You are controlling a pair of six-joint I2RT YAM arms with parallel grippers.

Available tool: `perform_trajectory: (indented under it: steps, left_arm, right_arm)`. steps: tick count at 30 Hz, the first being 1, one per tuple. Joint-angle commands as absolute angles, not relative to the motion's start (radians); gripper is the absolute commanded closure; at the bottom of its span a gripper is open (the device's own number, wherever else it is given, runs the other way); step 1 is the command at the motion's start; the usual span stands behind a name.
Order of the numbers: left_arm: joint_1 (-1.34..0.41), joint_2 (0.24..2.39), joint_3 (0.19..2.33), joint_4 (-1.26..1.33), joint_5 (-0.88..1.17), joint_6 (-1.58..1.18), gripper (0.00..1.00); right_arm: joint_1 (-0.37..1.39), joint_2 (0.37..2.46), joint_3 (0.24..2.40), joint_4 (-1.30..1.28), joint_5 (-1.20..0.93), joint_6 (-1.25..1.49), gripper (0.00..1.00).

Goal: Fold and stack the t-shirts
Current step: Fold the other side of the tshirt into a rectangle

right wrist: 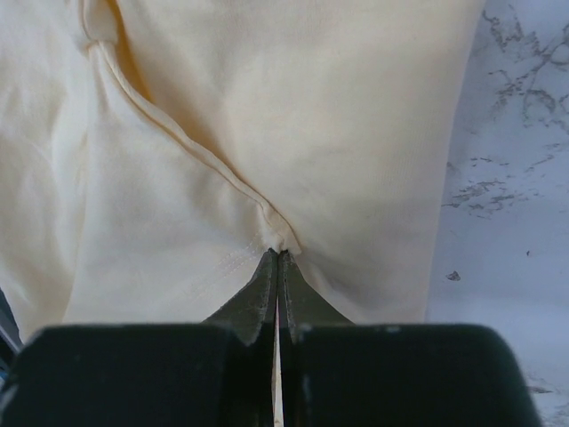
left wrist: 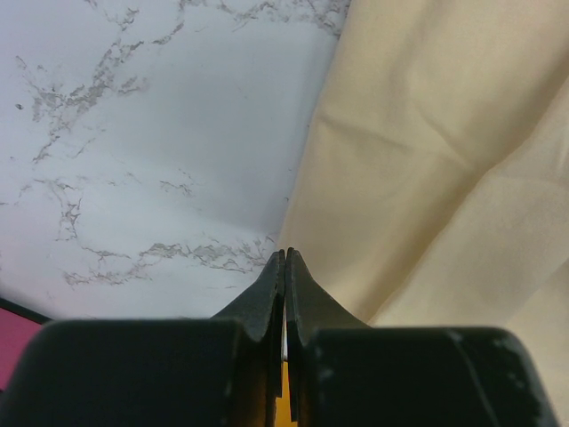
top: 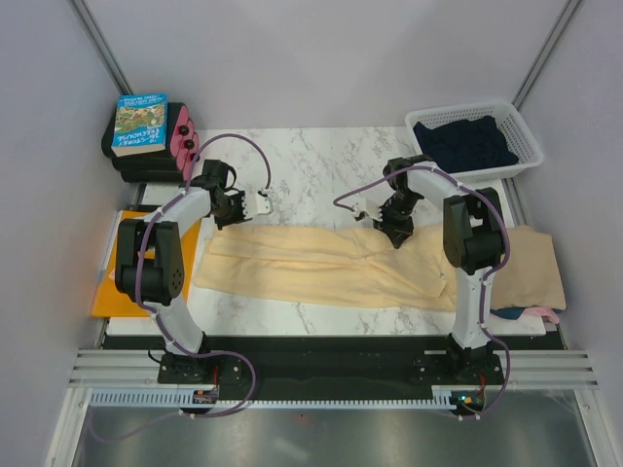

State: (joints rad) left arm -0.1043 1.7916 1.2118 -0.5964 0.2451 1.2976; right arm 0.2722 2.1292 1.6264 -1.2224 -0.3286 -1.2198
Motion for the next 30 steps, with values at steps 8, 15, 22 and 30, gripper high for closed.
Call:
perform_trajectory:
  steps: [8, 15, 22, 30]
  left_arm:
    - [-0.110, 1.793, 1.224, -0.601, 0.275, 1.298, 0.97]
    - [-0.110, 1.787, 1.216, -0.601, 0.275, 1.299, 0.97]
    - [-0.109, 1.787, 1.216, -0.601, 0.273, 1.307, 0.97]
    - [-0.110, 1.783, 1.224, -0.601, 0.262, 1.321, 0.97]
  right_arm:
    - [0.296, 2.036, 1.681, -1.354, -0.367, -1.273, 1.00]
    - [0.348, 1.938, 1.637, -1.460, -0.354, -1.322, 1.00]
    - [0.423, 1.824, 1.531, -1.460, -0.357, -1.347, 1.00]
    - [0.534, 1.741, 1.440, -1.459, -0.388, -1.313, 1.00]
